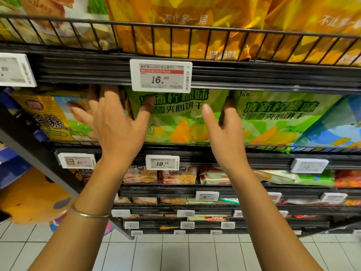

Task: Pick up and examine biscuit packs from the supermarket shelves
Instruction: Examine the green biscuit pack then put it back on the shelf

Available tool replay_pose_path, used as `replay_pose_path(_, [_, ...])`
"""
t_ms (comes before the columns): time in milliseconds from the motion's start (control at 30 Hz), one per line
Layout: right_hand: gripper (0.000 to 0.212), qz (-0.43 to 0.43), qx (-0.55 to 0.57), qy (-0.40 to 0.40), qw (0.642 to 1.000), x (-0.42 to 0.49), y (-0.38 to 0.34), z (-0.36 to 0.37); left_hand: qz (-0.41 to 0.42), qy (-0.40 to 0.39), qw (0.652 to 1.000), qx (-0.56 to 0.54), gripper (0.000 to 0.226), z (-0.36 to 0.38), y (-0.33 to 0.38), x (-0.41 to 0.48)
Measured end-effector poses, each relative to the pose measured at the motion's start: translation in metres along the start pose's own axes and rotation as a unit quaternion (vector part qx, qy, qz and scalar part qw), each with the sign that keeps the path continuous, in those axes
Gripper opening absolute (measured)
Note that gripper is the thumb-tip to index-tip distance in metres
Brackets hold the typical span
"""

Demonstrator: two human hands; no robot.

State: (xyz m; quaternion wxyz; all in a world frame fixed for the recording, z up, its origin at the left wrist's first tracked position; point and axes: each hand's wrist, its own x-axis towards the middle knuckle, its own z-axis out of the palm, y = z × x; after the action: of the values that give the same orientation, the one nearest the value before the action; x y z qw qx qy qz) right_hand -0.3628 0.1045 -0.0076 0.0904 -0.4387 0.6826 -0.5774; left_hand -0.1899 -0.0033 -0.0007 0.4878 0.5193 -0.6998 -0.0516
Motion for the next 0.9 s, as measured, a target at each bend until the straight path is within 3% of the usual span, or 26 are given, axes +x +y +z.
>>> replay_pose_path(100, [0.013, 0.008, 0.153, 0.026, 0.988, -0.015, 0.008, 0.009, -0.015, 0.001, 0.999, -0.030, 0.053, -0.001, -0.002, 0.000])
replay_pose_path(167, [0.039, 0.038, 0.207, 0.080, 0.974, -0.025, 0.009, 0.015, -0.020, -0.001, 0.999, -0.039, 0.052, -0.001, -0.001, -0.001])
replay_pose_path(300, [0.036, 0.015, 0.107, 0.160, 0.981, -0.023, 0.010, 0.019, -0.016, 0.008, 0.998, -0.054, 0.049, -0.001, 0.001, -0.002])
replay_pose_path(433, [0.012, -0.064, 0.029, 0.148, 0.986, -0.013, 0.016, 0.010, -0.059, 0.012, 0.993, -0.098, 0.056, -0.001, 0.001, -0.004])
replay_pose_path(567, [0.011, -0.062, -0.011, 0.133, 0.989, -0.007, 0.016, 0.004, -0.052, 0.022, 0.993, -0.103, 0.062, 0.000, 0.003, -0.006])
replay_pose_path(767, [0.017, -0.075, -0.046, 0.105, 0.991, -0.010, 0.015, 0.003, -0.013, 0.015, 1.000, -0.009, 0.056, 0.003, 0.000, -0.006])
replay_pose_path(833, [0.007, -0.016, 0.061, 0.107, 0.992, -0.010, 0.016, 0.002, 0.001, 0.018, 1.000, 0.000, 0.055, 0.003, -0.002, -0.005])
replay_pose_path(900, [0.021, 0.089, 0.270, 0.143, 0.948, -0.016, 0.017, -0.003, 0.007, 0.021, 1.000, 0.005, 0.056, 0.002, -0.004, -0.005])
